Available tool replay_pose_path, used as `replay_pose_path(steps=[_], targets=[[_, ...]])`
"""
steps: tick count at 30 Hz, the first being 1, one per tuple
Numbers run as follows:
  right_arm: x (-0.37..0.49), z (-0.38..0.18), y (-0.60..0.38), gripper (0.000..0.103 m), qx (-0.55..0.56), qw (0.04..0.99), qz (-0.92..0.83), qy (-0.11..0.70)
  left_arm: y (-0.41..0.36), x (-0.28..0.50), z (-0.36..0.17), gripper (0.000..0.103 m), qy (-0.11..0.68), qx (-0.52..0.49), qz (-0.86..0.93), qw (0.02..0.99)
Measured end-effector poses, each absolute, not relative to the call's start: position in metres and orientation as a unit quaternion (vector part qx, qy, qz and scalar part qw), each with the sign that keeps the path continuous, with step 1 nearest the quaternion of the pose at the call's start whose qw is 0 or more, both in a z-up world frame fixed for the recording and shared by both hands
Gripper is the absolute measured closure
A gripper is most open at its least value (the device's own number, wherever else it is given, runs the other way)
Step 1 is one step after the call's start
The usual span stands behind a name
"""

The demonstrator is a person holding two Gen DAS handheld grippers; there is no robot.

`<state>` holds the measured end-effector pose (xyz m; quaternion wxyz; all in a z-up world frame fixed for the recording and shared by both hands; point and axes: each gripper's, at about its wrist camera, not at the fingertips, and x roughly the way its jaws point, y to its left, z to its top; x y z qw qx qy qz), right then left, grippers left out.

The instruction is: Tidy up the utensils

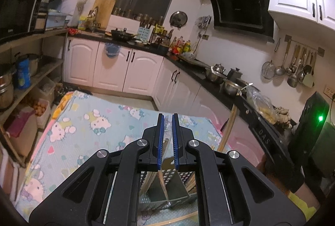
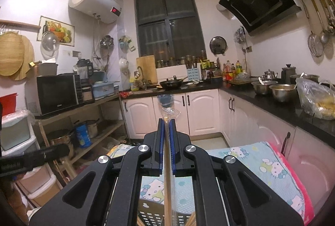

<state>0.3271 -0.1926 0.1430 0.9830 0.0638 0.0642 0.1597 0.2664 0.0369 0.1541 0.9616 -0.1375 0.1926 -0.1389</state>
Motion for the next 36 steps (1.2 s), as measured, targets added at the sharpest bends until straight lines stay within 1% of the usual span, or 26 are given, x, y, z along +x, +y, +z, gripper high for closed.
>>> replay_pose_path(steps=[10, 21, 29, 36], targets=[[0.334, 0.120, -0.185, 0.097, 0.065, 0.985, 0.149, 0.056, 0.036, 0.270, 0.126, 0.100, 0.219, -0.153, -0.137, 0.954], [0.340, 0.092, -0.182, 0.097, 0.080, 0.985, 0.140, 0.060, 0.039, 0.270, 0.114, 0.100, 0.232, -0.157, -0.128, 0.951], [0.337, 0.073, -0.182, 0.097, 0.085, 0.983, 0.142, 0.077, 0.043, 0.271, 0.103, 0.100, 0.241, -0.165, -0.121, 0.949], [0.329, 0.068, -0.185, 0.096, 0.077, 0.981, 0.142, 0.104, 0.052, 0.271, 0.099, 0.099, 0.243, -0.176, -0.112, 0.947]])
